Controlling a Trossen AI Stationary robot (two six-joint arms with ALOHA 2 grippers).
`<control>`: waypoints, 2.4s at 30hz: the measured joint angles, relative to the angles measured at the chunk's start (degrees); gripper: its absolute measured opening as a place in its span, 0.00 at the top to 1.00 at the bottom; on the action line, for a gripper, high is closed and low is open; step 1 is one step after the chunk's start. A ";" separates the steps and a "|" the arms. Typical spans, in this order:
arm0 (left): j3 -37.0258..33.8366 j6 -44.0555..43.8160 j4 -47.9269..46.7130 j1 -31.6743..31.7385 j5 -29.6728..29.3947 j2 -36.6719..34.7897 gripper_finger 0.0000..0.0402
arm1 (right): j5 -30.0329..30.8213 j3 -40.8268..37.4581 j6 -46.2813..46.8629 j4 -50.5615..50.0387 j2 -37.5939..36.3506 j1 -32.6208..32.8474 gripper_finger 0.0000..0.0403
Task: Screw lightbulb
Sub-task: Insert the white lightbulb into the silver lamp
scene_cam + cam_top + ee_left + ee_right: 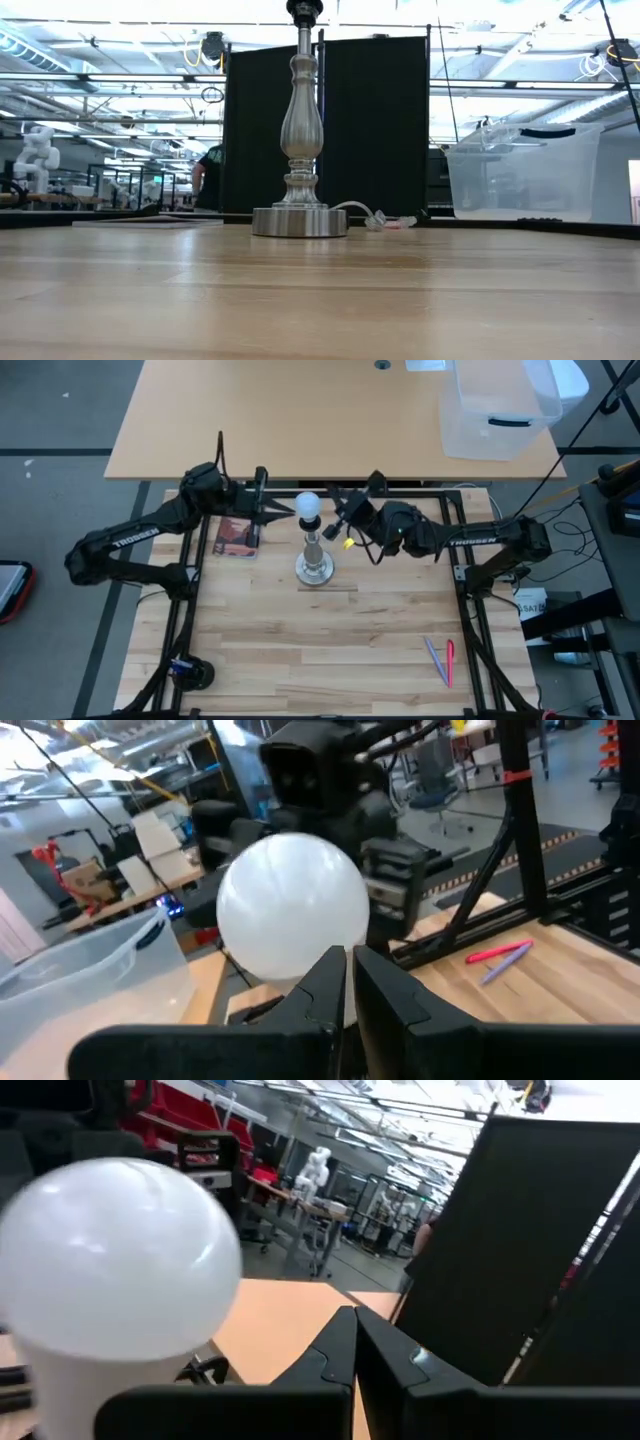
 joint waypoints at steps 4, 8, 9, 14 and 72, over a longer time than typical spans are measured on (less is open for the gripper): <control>0.03 0.05 -0.29 -1.88 -2.72 0.86 0.93 | -5.02 0.01 1.55 -0.23 -0.03 -2.75 1.00; 0.03 0.17 1.06 -2.63 -3.91 0.77 0.93 | -11.99 0.01 3.24 -0.13 -0.03 -3.85 1.00; 0.03 0.17 1.23 -2.88 -4.21 0.77 0.93 | -12.86 0.01 3.24 -0.15 -0.03 -3.85 1.00; 0.03 0.17 1.21 -3.21 -5.45 0.79 0.93 | -15.25 0.01 3.20 -0.14 -0.03 -3.81 1.00; -0.01 1.35 -1.33 -0.80 -1.28 -1.81 0.93 | -3.84 0.01 2.70 -0.39 0.01 -0.66 1.00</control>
